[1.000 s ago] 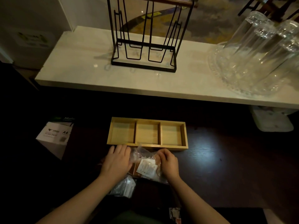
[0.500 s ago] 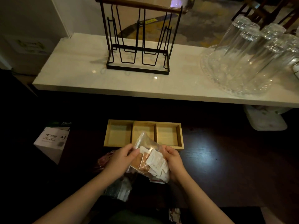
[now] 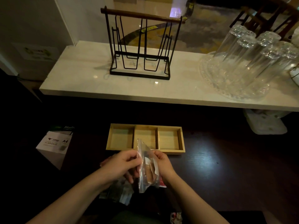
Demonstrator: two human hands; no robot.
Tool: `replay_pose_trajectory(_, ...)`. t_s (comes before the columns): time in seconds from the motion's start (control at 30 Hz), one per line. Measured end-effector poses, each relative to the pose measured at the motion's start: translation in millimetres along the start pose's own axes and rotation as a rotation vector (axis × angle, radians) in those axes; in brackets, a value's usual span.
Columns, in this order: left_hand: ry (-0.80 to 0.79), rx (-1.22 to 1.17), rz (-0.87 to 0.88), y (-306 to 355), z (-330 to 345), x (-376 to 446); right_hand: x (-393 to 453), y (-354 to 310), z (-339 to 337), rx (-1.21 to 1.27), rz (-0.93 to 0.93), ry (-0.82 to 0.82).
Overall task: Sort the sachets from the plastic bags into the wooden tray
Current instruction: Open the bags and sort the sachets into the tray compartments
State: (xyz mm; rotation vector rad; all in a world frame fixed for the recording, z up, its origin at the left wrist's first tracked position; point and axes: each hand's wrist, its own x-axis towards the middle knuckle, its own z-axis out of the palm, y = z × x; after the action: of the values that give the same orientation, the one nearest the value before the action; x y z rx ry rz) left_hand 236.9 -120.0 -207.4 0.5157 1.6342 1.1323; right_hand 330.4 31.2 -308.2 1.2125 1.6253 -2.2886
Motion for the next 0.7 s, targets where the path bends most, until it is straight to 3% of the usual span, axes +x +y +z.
replay_pose_trajectory(0.13, 0.1, 0.055, 0.034, -8, 5, 7, -2, -1, 7, -0.395, -0.122, 0.077)
replay_pose_trajectory(0.2, 0.133, 0.099, 0.013, -15, 8, 11, -6, -7, 7, -0.479, -0.221, 0.16)
replay_pose_trajectory(0.27, 0.147, 0.127, -0.006, -22, 9, 16, -14, -17, 7, -0.414, -0.304, 0.14)
replay_pose_trajectory(0.4, 0.163, 0.222, 0.004, -31, 16, 26, -31, -28, 14, -0.284, -0.319, -0.058)
replay_pose_trajectory(0.53, 0.147, 0.195, 0.011, -30, 22, 32, -31, -30, 19, -0.402, -0.3, 0.042)
replay_pose_trajectory(0.7, 0.113, 0.084, -0.031, -30, 10, 35, -32, -37, 18, -0.471, -0.36, 0.055)
